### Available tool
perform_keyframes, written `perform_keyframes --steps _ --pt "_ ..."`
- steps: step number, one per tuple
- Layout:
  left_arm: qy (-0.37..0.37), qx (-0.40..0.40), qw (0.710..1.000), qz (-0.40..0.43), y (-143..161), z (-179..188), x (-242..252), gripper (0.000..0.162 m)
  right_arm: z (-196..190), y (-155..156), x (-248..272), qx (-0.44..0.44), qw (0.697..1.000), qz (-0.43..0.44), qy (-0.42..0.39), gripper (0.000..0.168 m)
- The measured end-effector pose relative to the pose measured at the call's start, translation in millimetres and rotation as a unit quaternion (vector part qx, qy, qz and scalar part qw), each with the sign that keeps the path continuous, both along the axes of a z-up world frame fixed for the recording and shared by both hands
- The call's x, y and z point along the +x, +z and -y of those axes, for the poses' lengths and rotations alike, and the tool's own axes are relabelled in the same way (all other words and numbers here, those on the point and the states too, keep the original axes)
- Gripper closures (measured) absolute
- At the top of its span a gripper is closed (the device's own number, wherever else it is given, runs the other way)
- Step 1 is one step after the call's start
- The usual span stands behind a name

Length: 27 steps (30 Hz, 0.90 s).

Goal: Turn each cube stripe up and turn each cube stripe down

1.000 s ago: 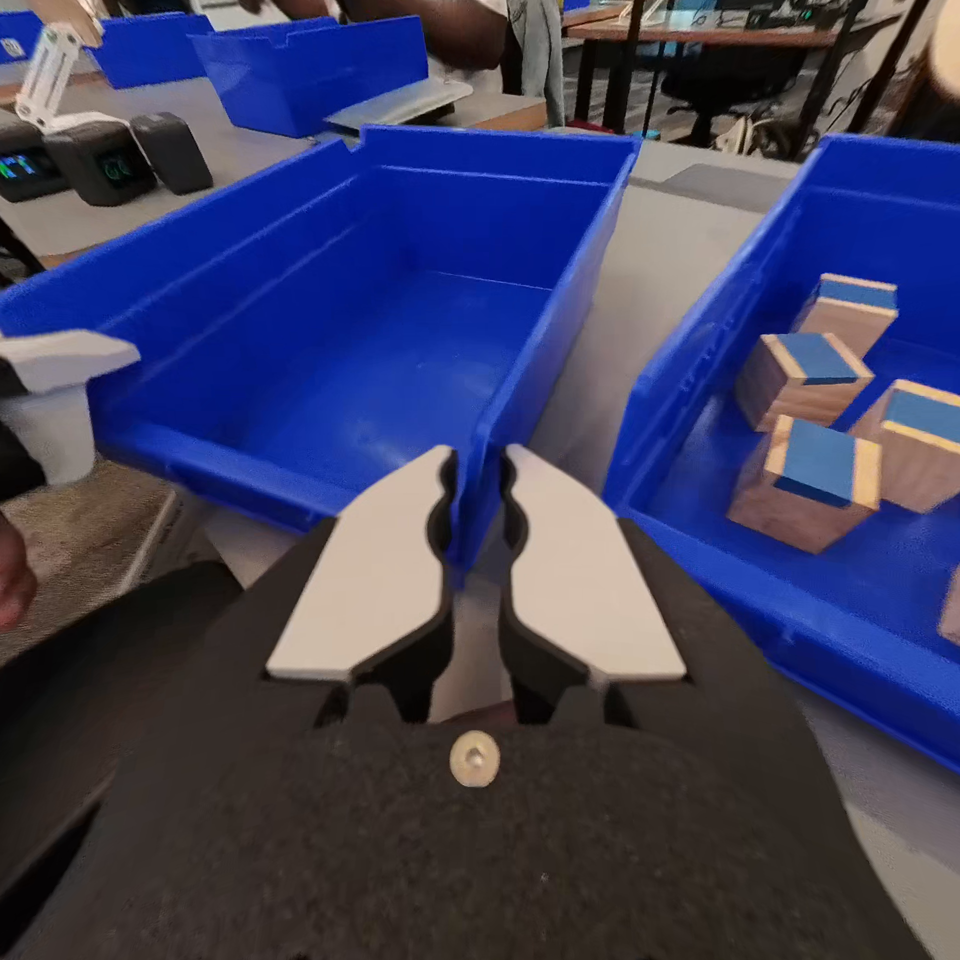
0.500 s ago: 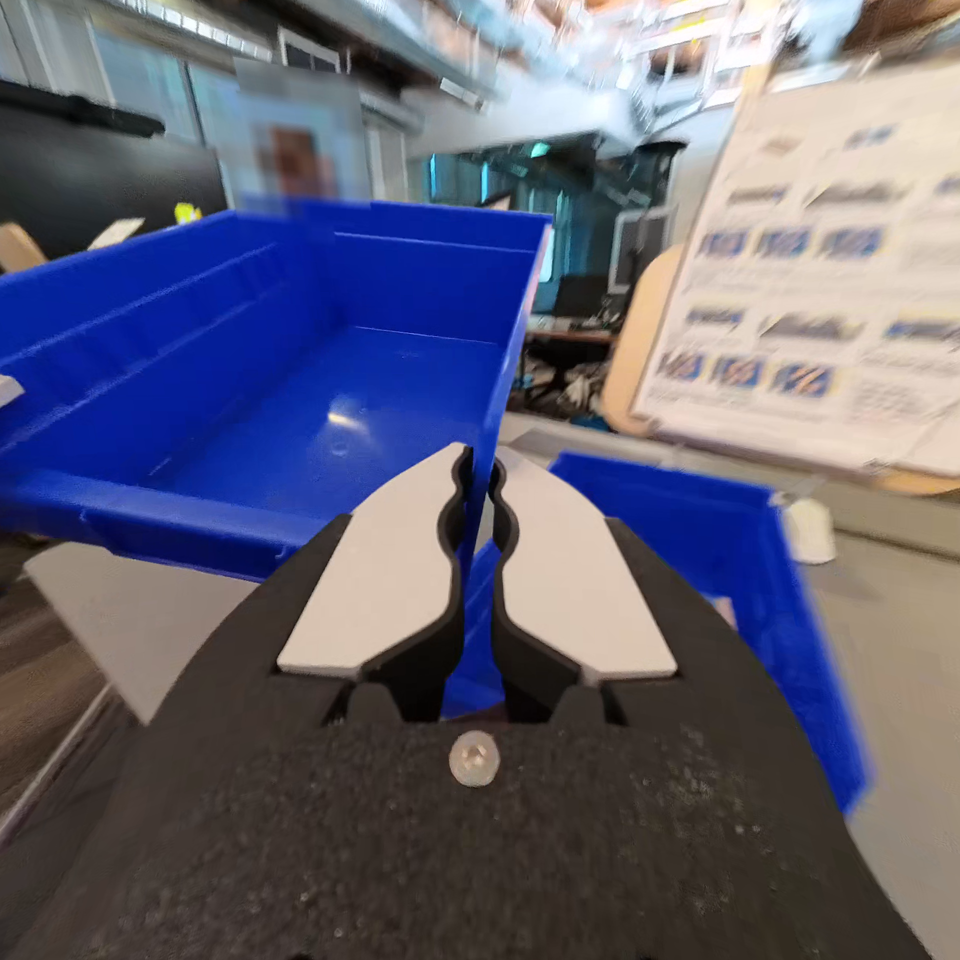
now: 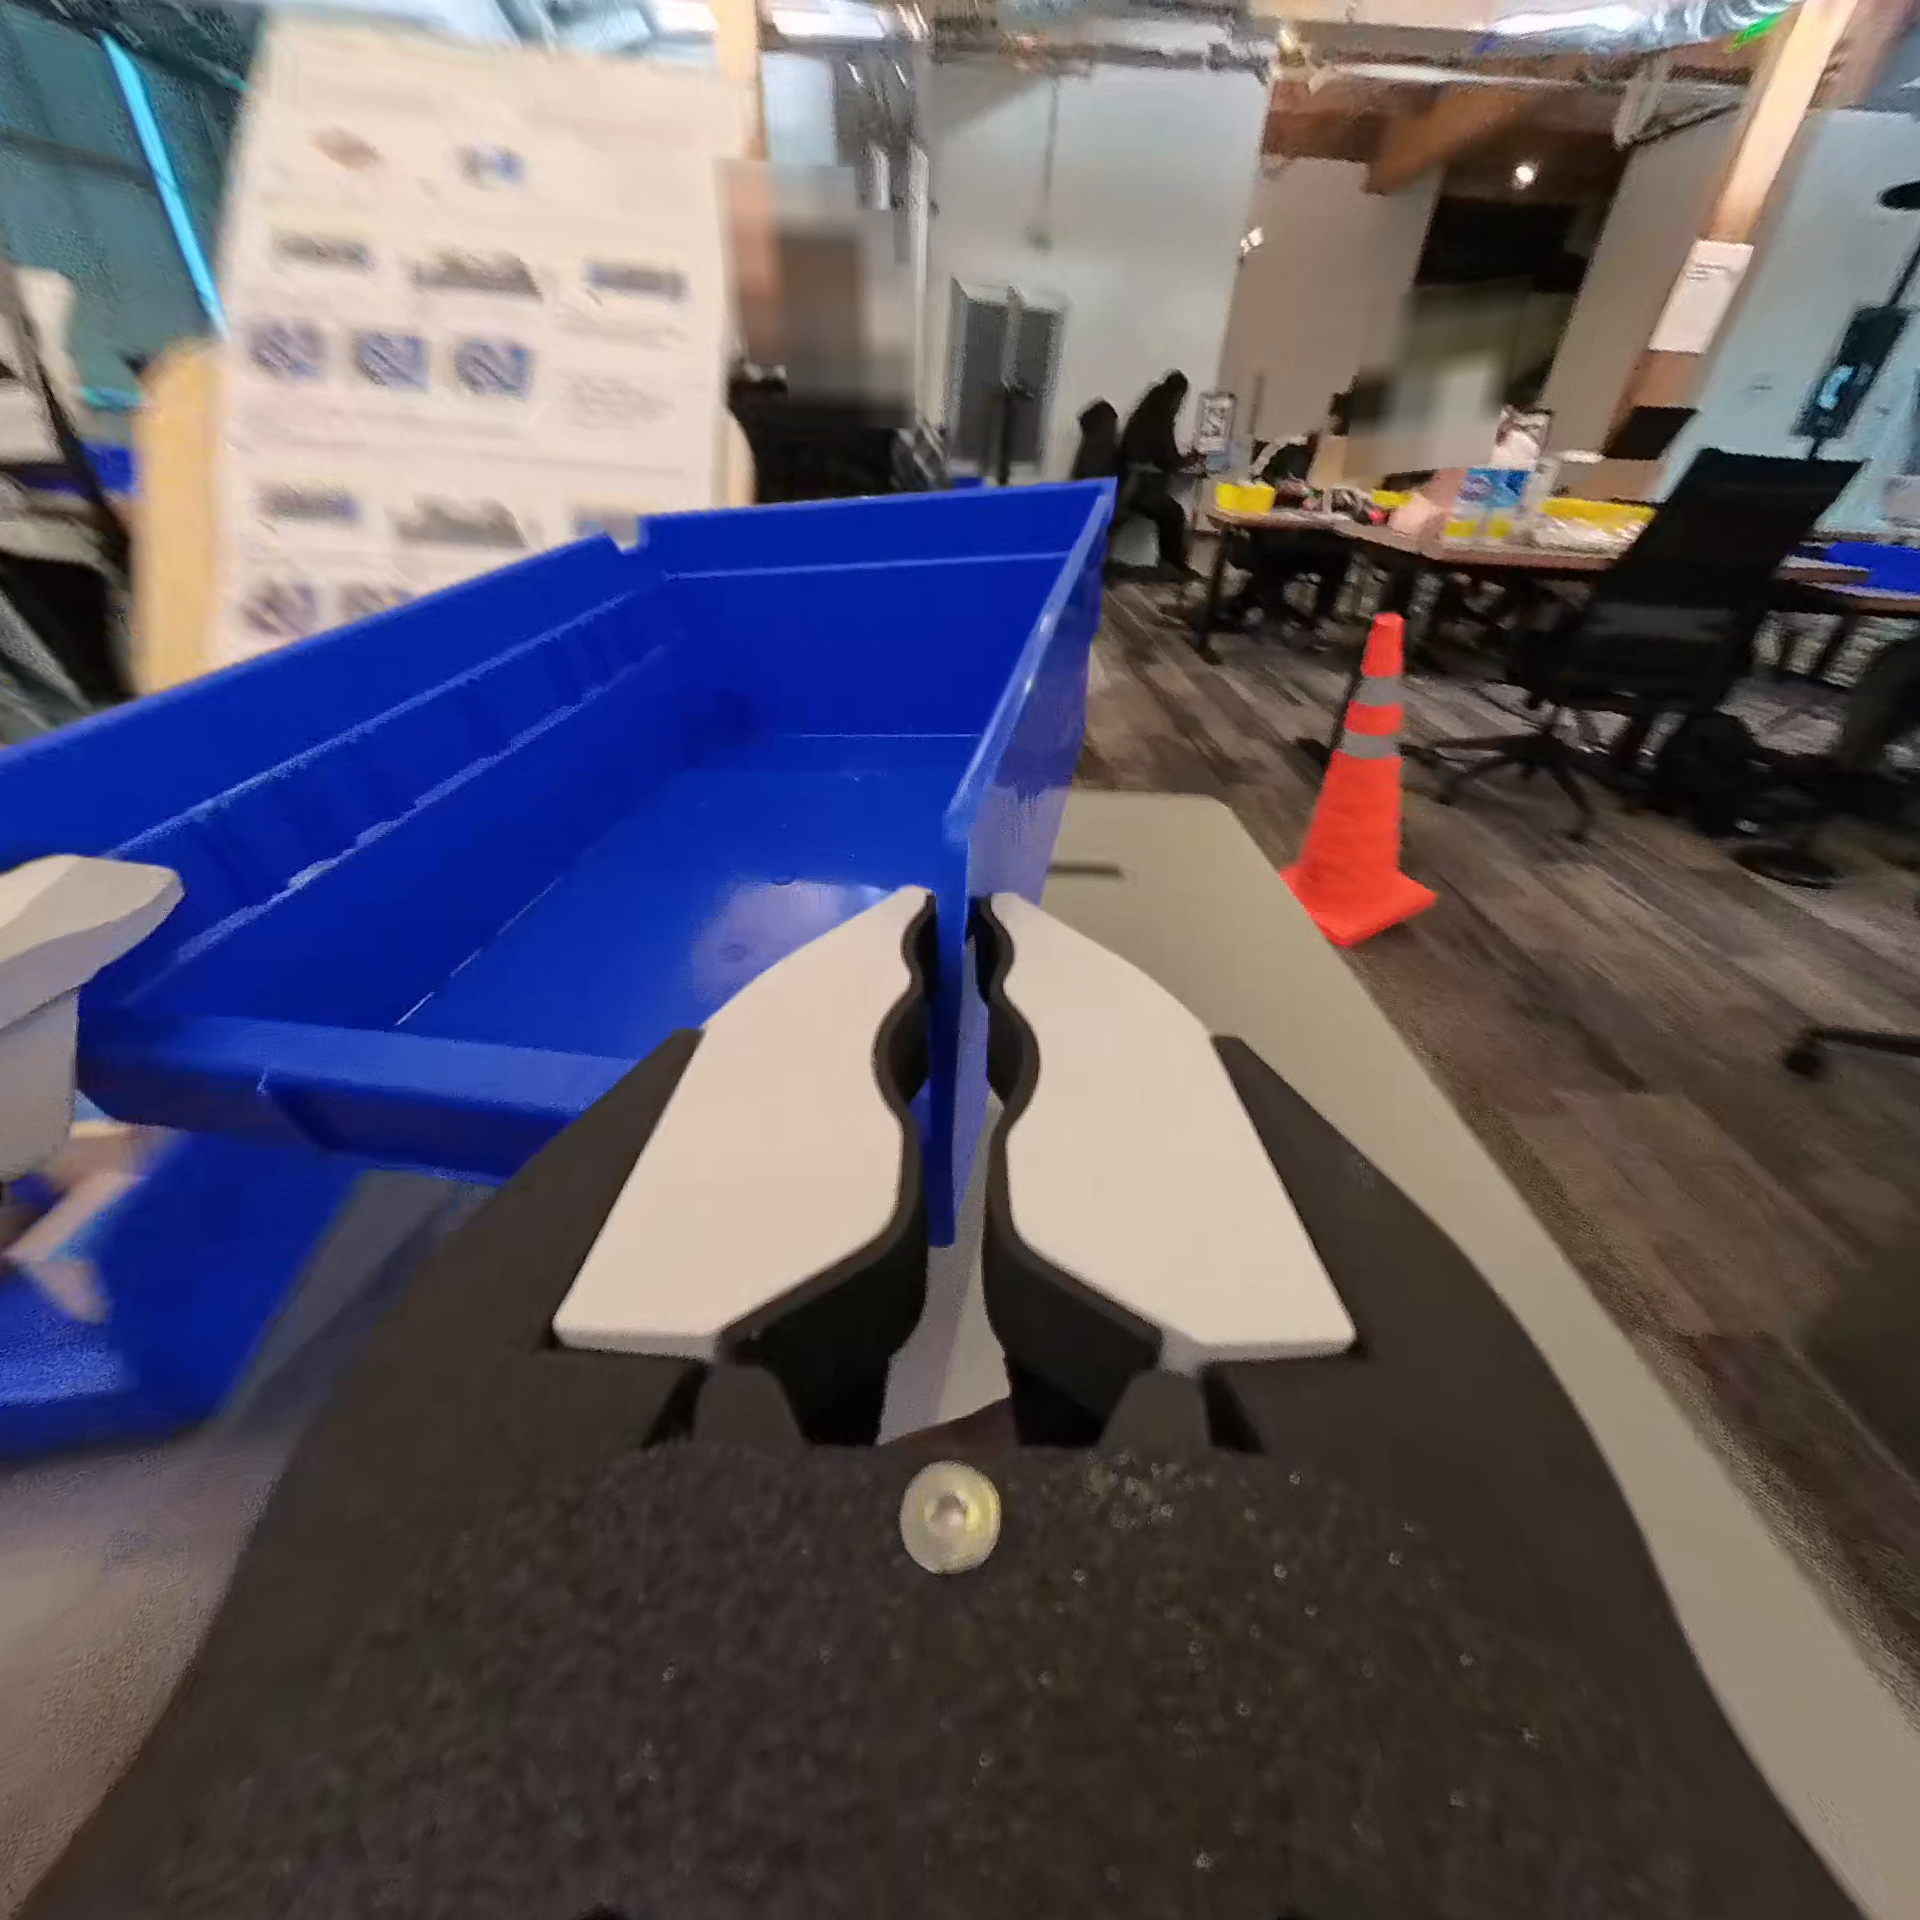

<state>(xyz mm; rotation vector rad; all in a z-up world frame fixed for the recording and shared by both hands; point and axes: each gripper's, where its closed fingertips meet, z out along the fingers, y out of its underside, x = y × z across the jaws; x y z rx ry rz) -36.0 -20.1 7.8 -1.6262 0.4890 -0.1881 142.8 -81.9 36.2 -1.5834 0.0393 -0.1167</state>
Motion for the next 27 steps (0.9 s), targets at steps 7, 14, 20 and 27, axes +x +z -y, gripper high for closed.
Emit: perform_keyframes --steps 7,14,20,27 --pt "-0.027 -0.073 0.997 -0.014 -88.5 -9.6 92.2 0.156 -18.9 -88.4 94.7 -0.092 0.995 -0.027 -0.004 0.163" --pt "-0.058 -0.088 0.993 -0.045 -116.7 -9.0 127.3 0.152 -48.0 -131.6 135.8 -0.112 0.992 -0.043 0.037 0.164" --pt "-0.099 -0.149 0.982 -0.066 -145.3 3.0 144.0 0.143 -55.4 -161.3 152.2 -0.161 0.978 -0.129 0.033 0.165" --pt "-0.147 -0.139 0.977 -0.072 -102.8 43.0 80.5 0.115 -18.9 -109.7 136.4 -0.116 0.992 -0.027 -0.031 0.135"
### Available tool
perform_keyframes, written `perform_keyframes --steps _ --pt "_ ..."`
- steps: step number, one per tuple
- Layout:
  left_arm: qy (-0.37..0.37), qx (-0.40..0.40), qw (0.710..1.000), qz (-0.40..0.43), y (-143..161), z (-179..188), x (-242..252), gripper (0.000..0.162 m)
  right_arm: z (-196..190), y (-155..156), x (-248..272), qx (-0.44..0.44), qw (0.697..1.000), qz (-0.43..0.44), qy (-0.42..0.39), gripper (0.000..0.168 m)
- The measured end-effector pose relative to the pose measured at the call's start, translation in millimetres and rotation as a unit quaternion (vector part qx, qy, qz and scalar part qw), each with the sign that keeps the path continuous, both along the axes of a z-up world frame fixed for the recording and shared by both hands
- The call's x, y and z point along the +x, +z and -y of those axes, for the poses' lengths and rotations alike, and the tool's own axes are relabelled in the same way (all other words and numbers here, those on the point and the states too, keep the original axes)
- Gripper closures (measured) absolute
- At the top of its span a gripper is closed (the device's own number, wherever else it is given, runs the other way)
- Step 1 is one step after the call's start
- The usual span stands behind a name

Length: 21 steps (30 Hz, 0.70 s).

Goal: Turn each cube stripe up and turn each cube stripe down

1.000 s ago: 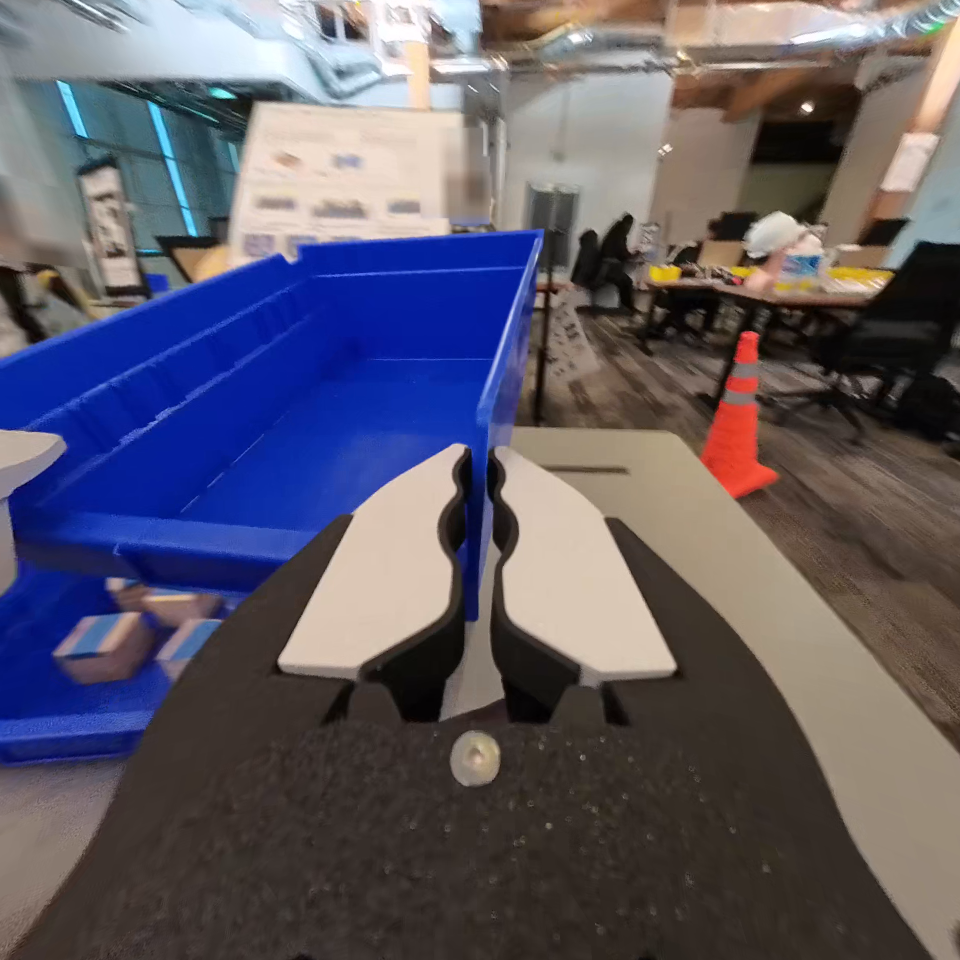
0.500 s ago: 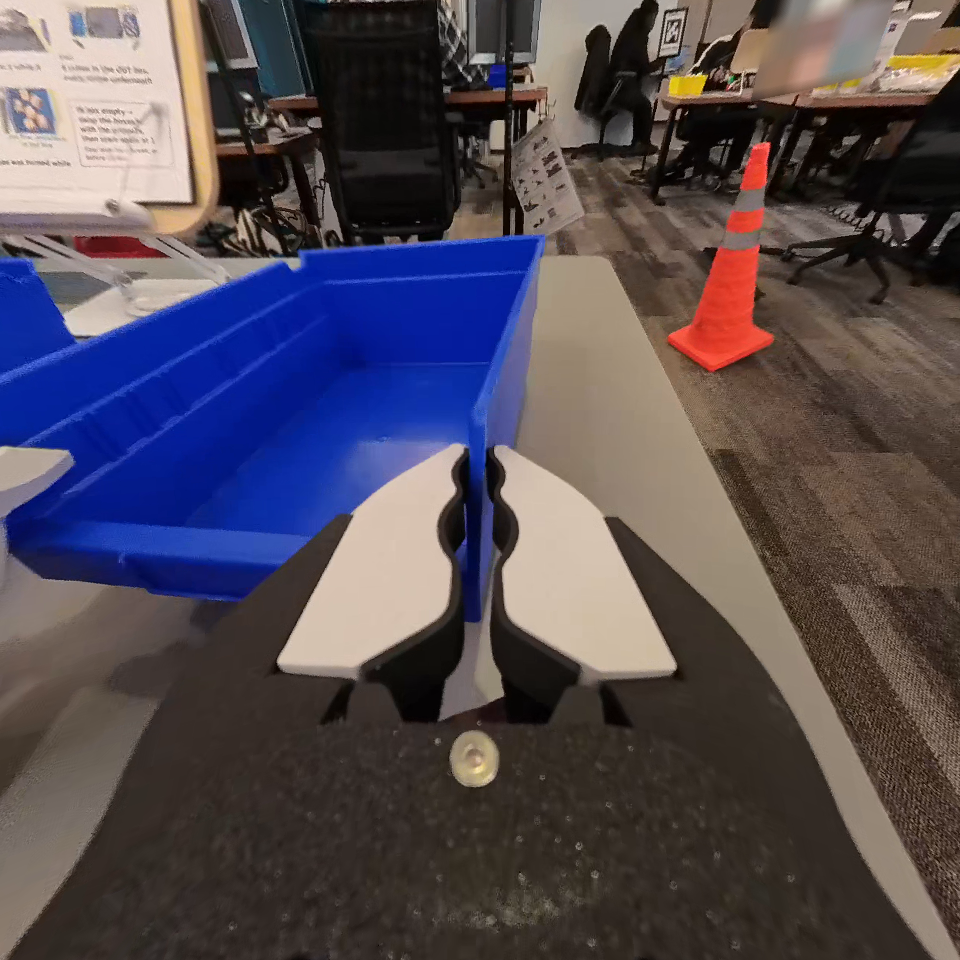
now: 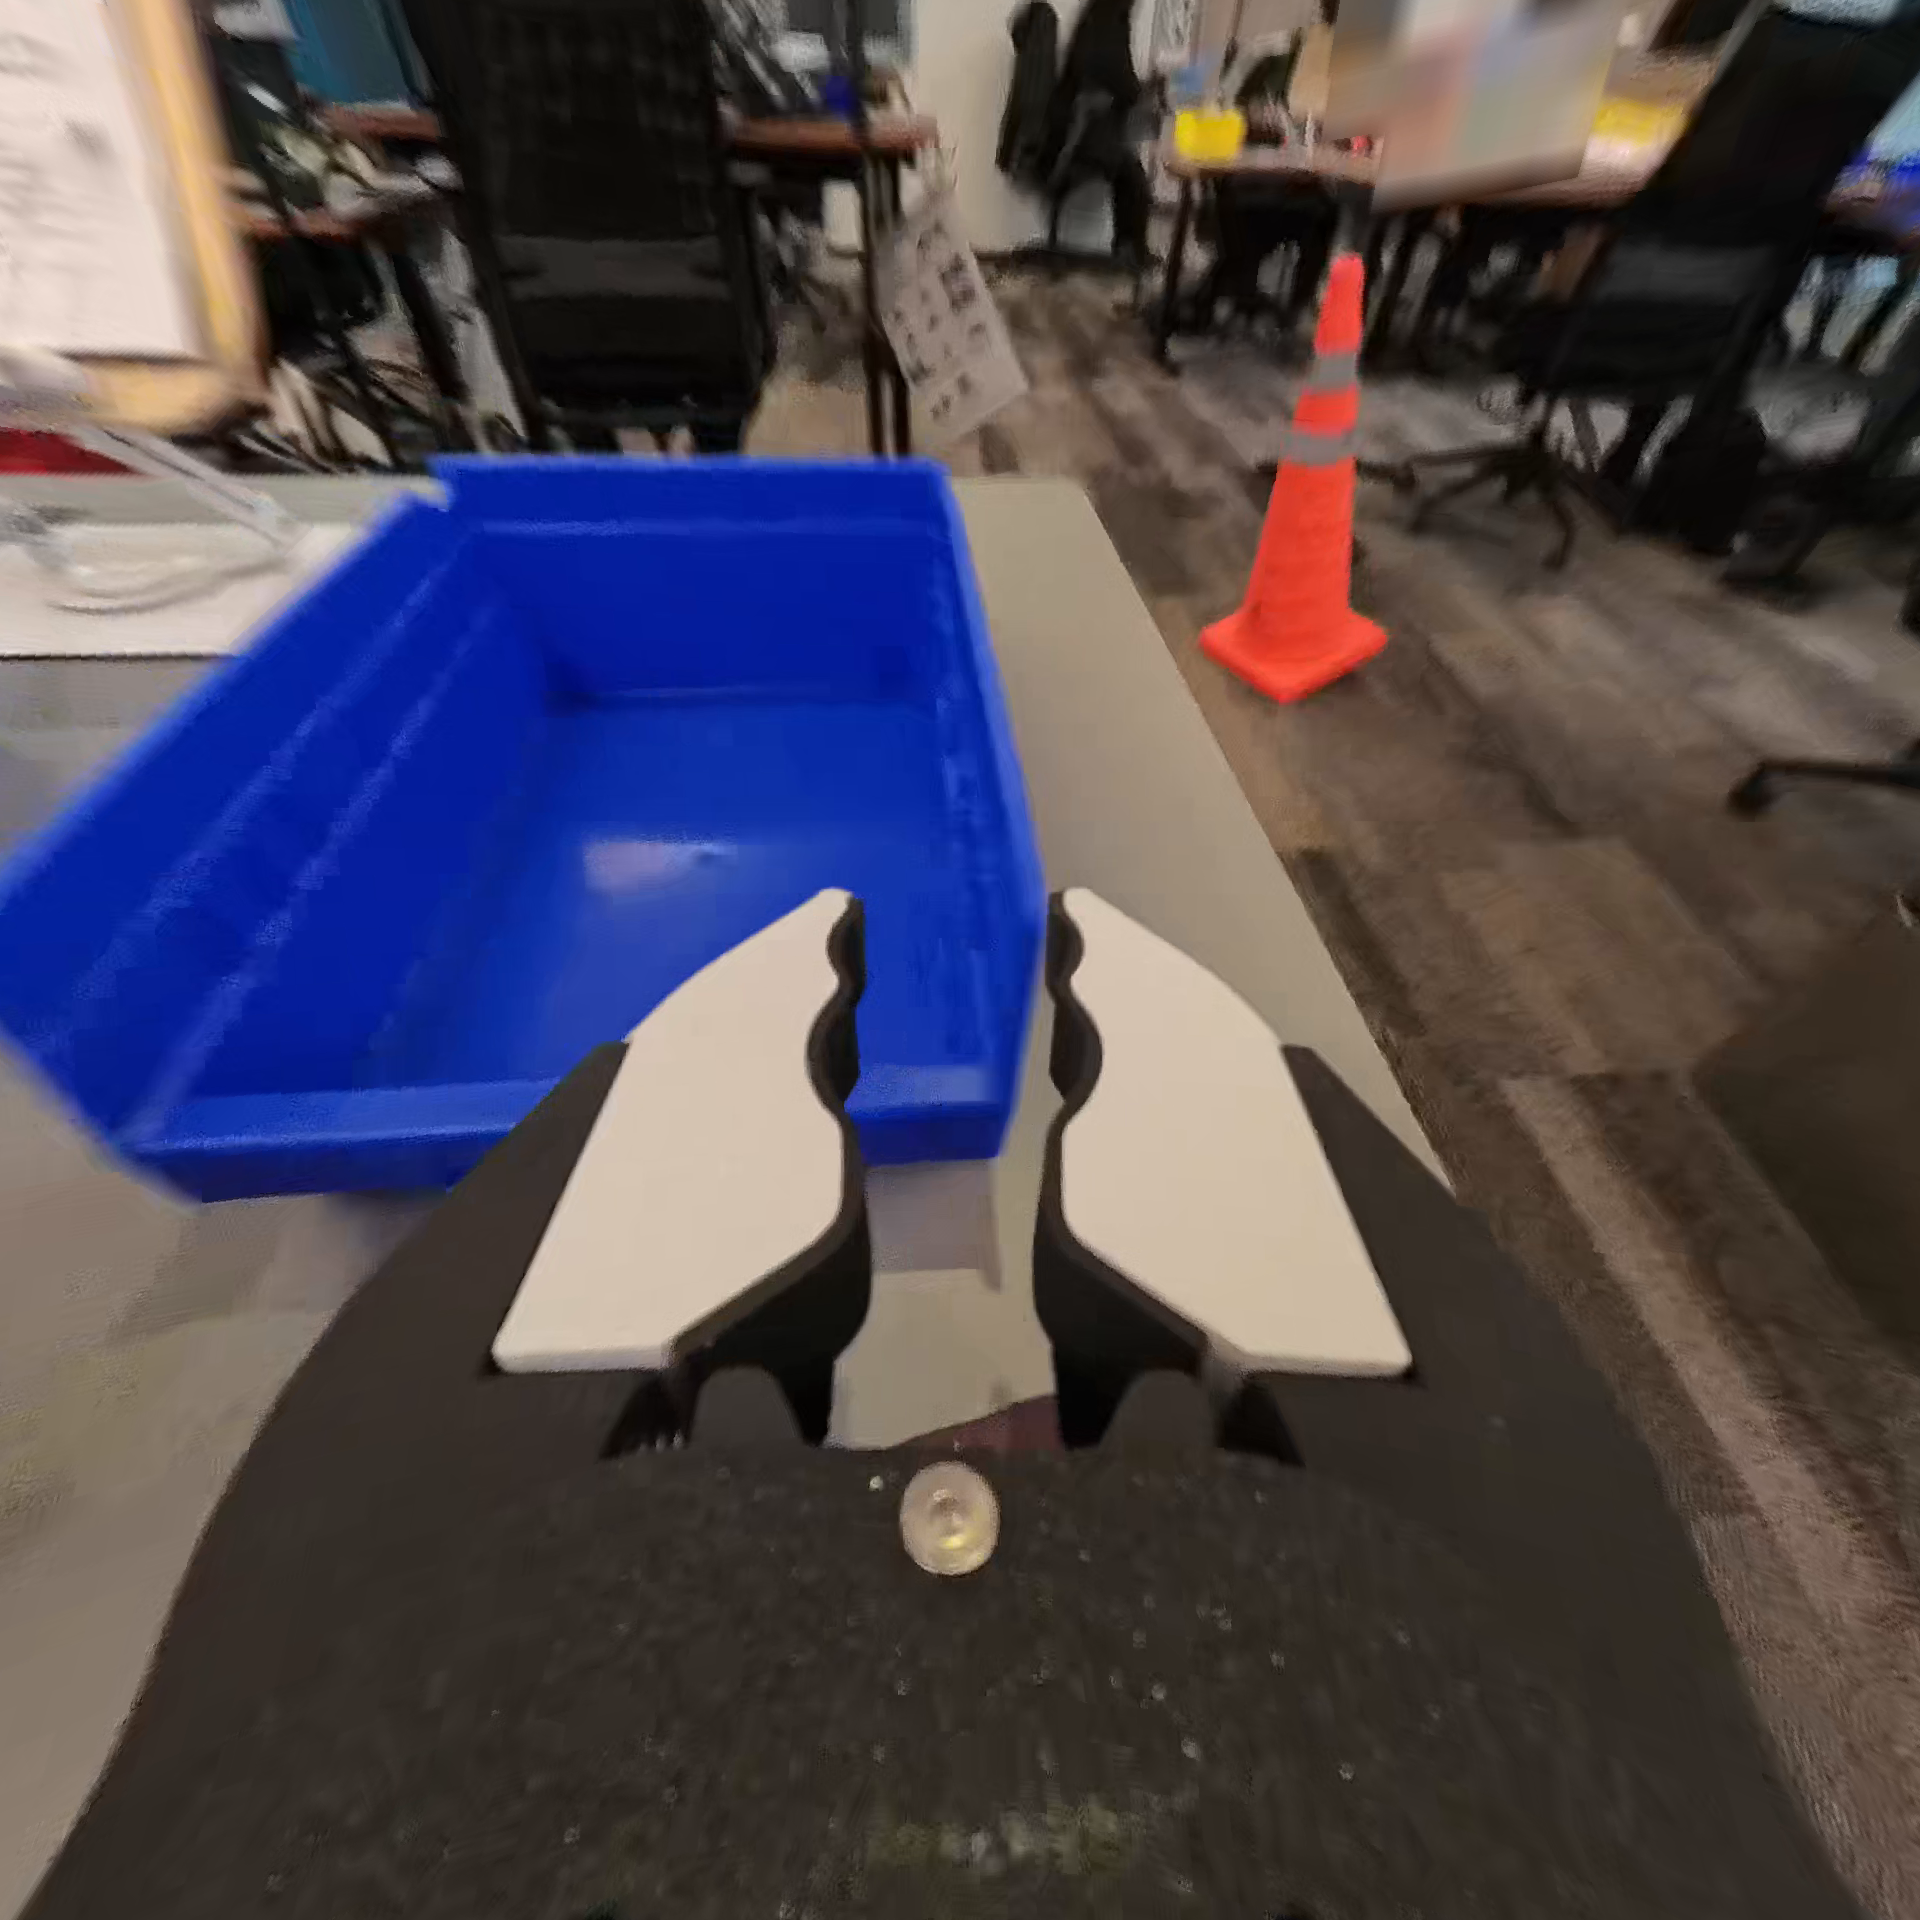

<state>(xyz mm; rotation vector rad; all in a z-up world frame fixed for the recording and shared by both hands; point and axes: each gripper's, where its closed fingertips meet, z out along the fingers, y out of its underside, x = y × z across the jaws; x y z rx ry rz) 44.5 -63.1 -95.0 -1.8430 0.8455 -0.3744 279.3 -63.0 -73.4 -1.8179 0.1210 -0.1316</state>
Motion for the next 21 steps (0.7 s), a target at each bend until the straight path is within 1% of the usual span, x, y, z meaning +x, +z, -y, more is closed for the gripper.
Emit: perform_keyframes --steps 2,4,5,7,9,10,12,14,15,16,17,18,19,20,21 --pt "0.013 -0.003 1.000 0.018 16.2 6.2 -52.7 0.115 11.8 24.4 -48.2 0.030 0.998 0.010 0.057 0.135" --pt "0.060 -0.010 0.998 0.031 25.3 2.0 -118.0 0.114 17.1 33.3 -114.8 0.044 0.991 0.011 0.128 0.134" --pt "0.089 -0.014 0.995 0.038 27.4 -0.3 -152.6 0.111 17.0 30.9 -153.4 0.045 0.985 0.012 0.168 0.133" --pt "0.165 0.013 0.984 0.059 30.7 -5.3 -224.4 0.109 11.8 10.8 -236.8 0.022 0.964 0.029 0.262 0.133" --pt "0.236 0.053 0.967 0.078 25.3 -10.3 -285.7 0.109 3.0 -16.5 -304.5 -0.017 0.949 0.032 0.312 0.133" --pt "0.254 0.049 0.962 0.083 17.5 -11.7 -304.1 0.108 -1.9 -24.0 -330.5 -0.022 0.946 0.028 0.323 0.132" --pt "0.270 0.025 0.958 0.093 5.8 -18.1 -321.2 0.104 -15.4 -26.4 -360.4 -0.002 0.952 0.025 0.305 0.131" --pt "0.278 0.017 0.956 0.091 0.3 -32.5 -326.0 0.108 -25.0 -37.2 -372.0 -0.017 0.960 0.001 0.279 0.132" --pt "0.283 0.013 0.955 0.085 -4.0 -41.3 -326.9 0.111 -30.3 -41.6 -371.7 -0.022 0.965 -0.025 0.259 0.137" --pt "0.286 0.004 0.955 0.082 -9.7 -49.9 -326.2 0.119 -34.9 -42.9 -374.6 -0.021 0.965 -0.070 0.250 0.144" --pt "0.288 -0.011 0.954 0.084 -16.2 -57.1 -324.0 0.128 -37.7 -40.8 -382.9 -0.018 0.958 -0.116 0.262 0.149" --pt "0.292 -0.022 0.952 0.093 -20.0 -62.3 -322.3 0.132 -41.8 -39.3 -386.5 -0.014 0.956 -0.132 0.260 0.147" --pt "0.302 -0.022 0.948 0.099 -19.7 -64.8 -324.5 0.137 -48.0 -41.1 -382.1 -0.019 0.965 -0.114 0.235 0.159" --pt "0.311 -0.022 0.945 0.096 -19.6 -65.4 -328.2 0.152 -53.2 -42.8 -376.7 -0.021 0.973 -0.094 0.211 0.163" --pt "0.310 -0.021 0.947 0.088 -19.7 -64.7 -329.8 0.154 -55.2 -41.9 -376.0 -0.016 0.975 -0.094 0.202 0.164"
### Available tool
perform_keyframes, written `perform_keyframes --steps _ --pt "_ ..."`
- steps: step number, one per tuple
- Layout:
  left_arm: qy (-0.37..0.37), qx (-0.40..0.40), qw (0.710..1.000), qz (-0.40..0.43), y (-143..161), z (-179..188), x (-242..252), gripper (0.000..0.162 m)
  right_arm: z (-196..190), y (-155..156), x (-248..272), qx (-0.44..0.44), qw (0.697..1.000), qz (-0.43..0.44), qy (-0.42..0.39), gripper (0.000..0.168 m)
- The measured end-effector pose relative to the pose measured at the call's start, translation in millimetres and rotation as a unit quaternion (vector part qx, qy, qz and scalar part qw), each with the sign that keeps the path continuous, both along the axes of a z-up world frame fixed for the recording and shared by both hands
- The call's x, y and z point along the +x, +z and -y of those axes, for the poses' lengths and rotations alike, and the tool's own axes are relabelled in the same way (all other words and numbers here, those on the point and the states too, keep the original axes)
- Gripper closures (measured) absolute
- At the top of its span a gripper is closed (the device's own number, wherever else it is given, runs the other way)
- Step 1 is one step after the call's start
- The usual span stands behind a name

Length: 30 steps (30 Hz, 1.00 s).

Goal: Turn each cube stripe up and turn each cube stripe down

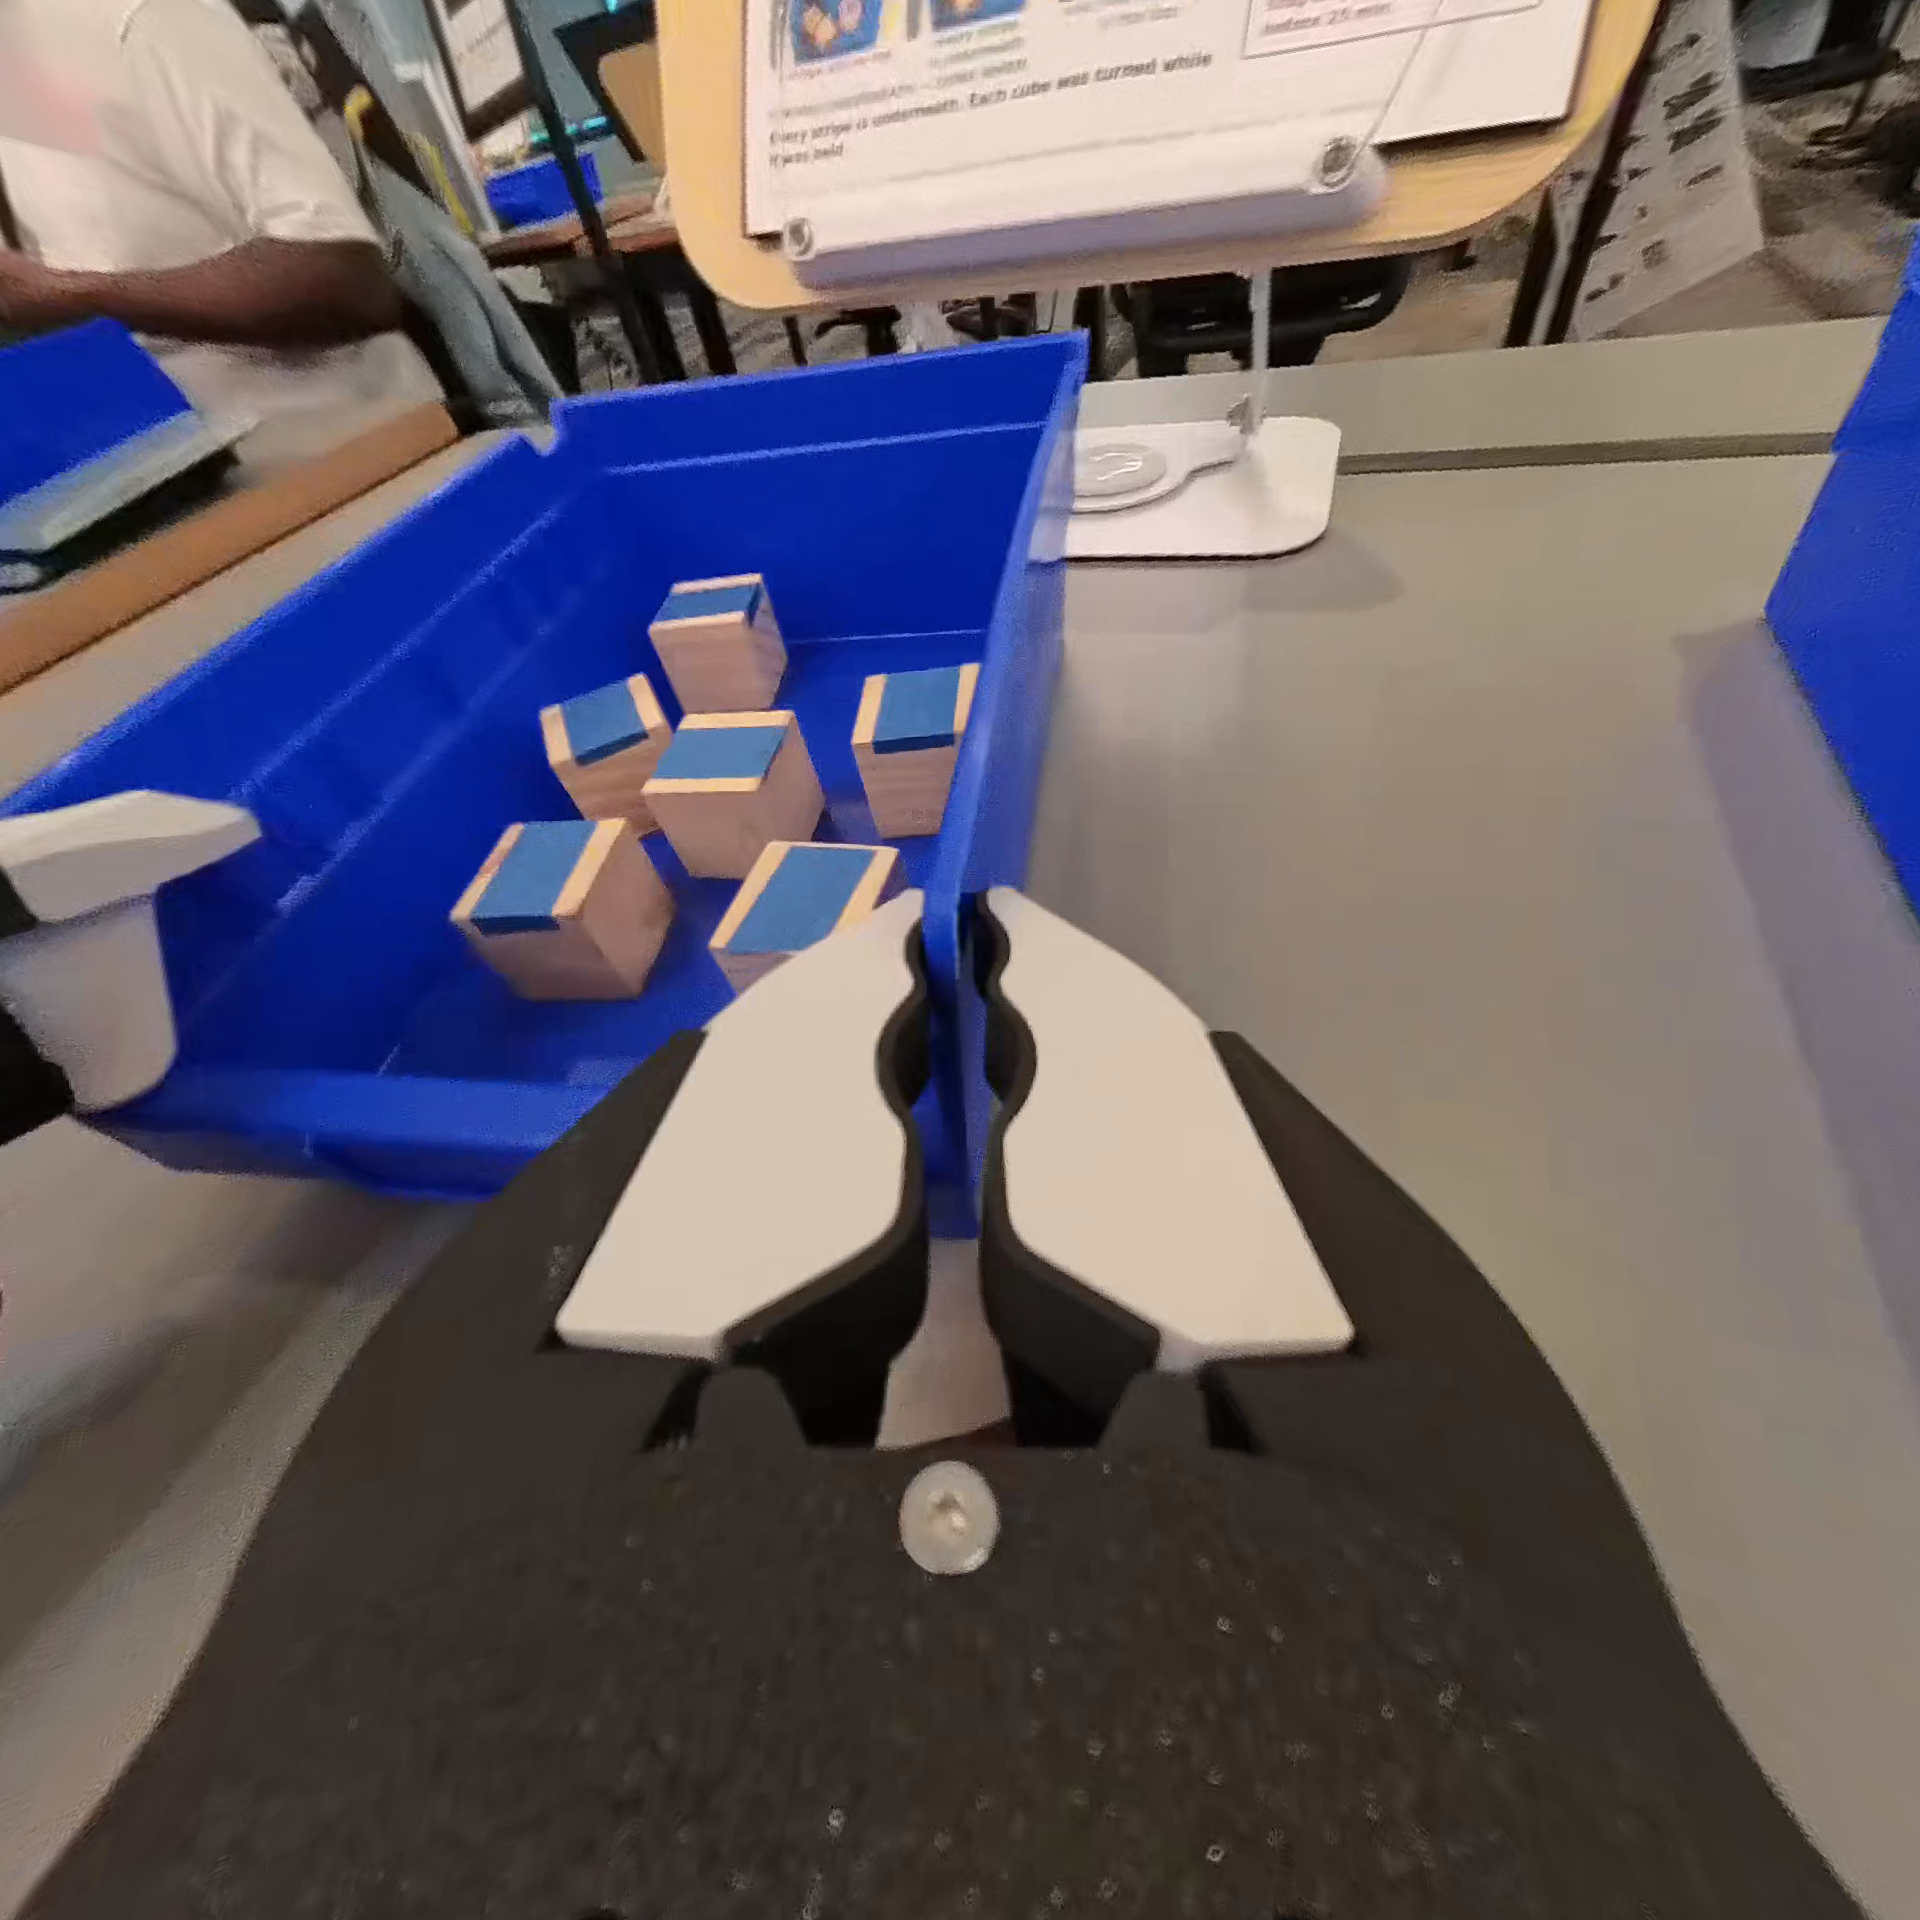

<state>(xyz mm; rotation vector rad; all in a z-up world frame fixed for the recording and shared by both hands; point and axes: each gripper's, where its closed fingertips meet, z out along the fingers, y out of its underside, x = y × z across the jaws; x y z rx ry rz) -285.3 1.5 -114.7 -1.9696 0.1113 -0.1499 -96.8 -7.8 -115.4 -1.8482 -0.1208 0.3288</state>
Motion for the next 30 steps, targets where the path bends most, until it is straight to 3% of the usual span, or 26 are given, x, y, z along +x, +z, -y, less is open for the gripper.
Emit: perform_keyframes --steps 4,8,16,23,26,30 --pt "0.010 -0.003 1.000 -0.011 4.2 8.5 -17.9 0.161 15.7 16.5 -14.5 0.057 0.997 0.020 -0.057 0.166" --pt "0.030 0.017 0.999 0.007 20.9 15.3 -68.6 0.161 29.4 28.2 -65.5 0.082 0.996 0.015 -0.035 0.163" --pt "0.048 0.052 0.997 -0.033 47.4 -10.3 -189.8 0.161 -1.6 44.5 -188.0 0.077 0.997 0.001 0.000 0.163" --pt "0.064 0.048 0.997 -0.003 34.0 -35.6 -265.4 0.161 -25.7 34.2 -265.1 0.045 0.998 0.009 0.034 0.162" --pt "0.052 0.030 0.998 0.016 16.5 -44.2 -273.0 0.161 -28.2 26.4 -274.2 0.049 0.998 0.030 0.034 0.161" --pt "0.033 0.026 0.999 0.029 3.6 -51.6 -269.5 0.160 -33.7 5.2 -271.5 0.002 0.998 -0.036 0.044 0.158"
